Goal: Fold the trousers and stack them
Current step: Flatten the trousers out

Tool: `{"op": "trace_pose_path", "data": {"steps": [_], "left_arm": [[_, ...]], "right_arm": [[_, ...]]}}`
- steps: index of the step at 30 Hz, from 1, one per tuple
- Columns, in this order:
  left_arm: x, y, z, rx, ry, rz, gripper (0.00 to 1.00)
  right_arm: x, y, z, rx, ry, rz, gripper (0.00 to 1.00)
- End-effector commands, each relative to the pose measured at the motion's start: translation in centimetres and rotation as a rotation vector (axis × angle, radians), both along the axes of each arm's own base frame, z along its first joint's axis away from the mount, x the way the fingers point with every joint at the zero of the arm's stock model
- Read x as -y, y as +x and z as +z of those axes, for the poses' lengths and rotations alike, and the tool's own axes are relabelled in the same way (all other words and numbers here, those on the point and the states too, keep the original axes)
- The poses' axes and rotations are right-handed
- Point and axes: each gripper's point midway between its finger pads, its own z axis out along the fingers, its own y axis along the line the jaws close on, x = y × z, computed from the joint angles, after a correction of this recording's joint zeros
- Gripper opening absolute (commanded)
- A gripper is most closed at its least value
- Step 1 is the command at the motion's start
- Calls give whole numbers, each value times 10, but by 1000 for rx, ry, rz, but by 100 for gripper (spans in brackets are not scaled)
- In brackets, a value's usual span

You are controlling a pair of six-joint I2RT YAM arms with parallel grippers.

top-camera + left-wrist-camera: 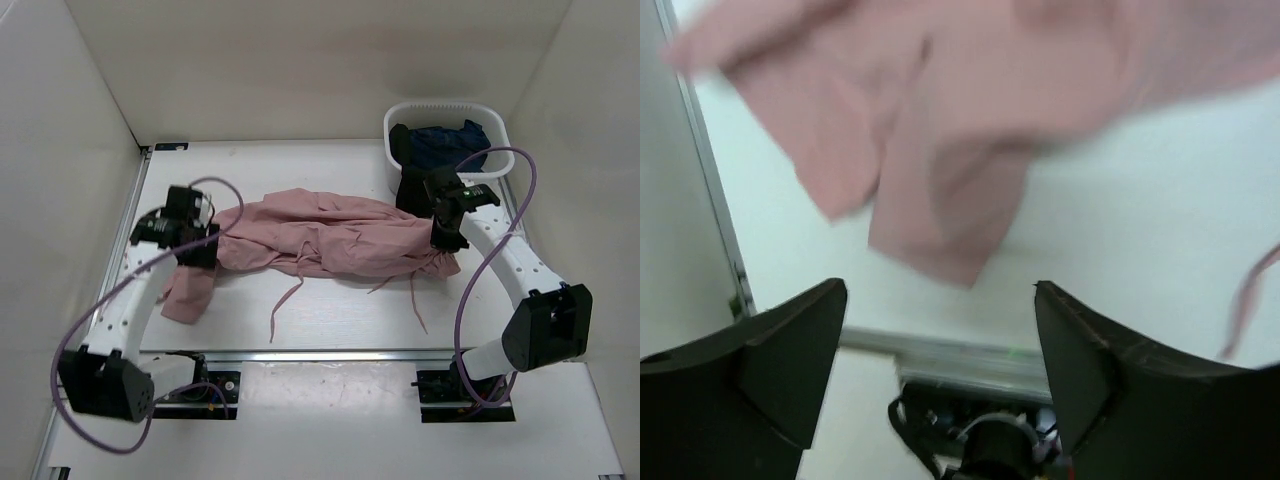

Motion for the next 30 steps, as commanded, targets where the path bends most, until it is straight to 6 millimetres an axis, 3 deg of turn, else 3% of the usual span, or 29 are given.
{"op": "trace_pose_path", "data": {"steps": [1, 4, 5, 11, 14, 16, 17, 18, 19, 21, 22, 24, 25, 26, 27, 28, 29, 30], "left_arm": [[19, 46, 16, 11, -98, -17, 89], [39, 81, 5, -58, -154, -51, 90], [44, 87, -11, -114, -146, -57, 92], [39, 82, -63, -247, -94, -44, 93], [31, 65, -84, -296, -58, -33, 60], [29, 50, -85, -294, -58, -33, 25], [26, 48, -81, -278, -49, -30, 14], [28, 46, -75, -252, -41, -42, 14], [29, 47, -52, -171, -23, -58, 14], [33, 47, -27, -71, -24, -79, 14], [37, 32, -16, -60, -23, -110, 14], [47, -1, -29, -164, -47, -167, 14], [51, -21, -40, -235, -62, -197, 14], [59, -66, -65, -404, -75, -262, 14], [60, -87, -75, -474, -79, -294, 17], [62, -105, -84, -536, -74, -329, 23], [68, -118, -92, -572, -63, -393, 41], [72, -120, -92, -578, -74, -413, 52]], "right_arm": [[-1, 0, 2, 32, 24, -12, 0], [-4, 2, 0, 32, 36, -19, 0], [-4, 0, -3, 26, 37, -27, 0], [-2, -7, -6, 19, 37, -35, 0], [-2, -9, -10, 11, 37, -44, 0], [0, -9, -12, 13, 29, -46, 0], [0, -9, -12, 13, 29, -46, 0], [0, -9, -12, 13, 29, -46, 0], [0, -9, -12, 13, 29, -46, 0], [4, -8, -12, 16, 20, -58, 0], [4, -9, -12, 13, 17, -50, 0], [5, -11, -14, 5, 14, -50, 0], [5, -11, -17, -8, 7, -42, 0], [5, -8, -16, 1, 10, -42, 0], [5, -8, -19, -9, 7, -42, 0], [6, -8, -22, -18, -7, -45, 0], [6, -5, -19, -9, -4, -45, 0], [6, -5, -22, -22, -11, -37, 0]]}}
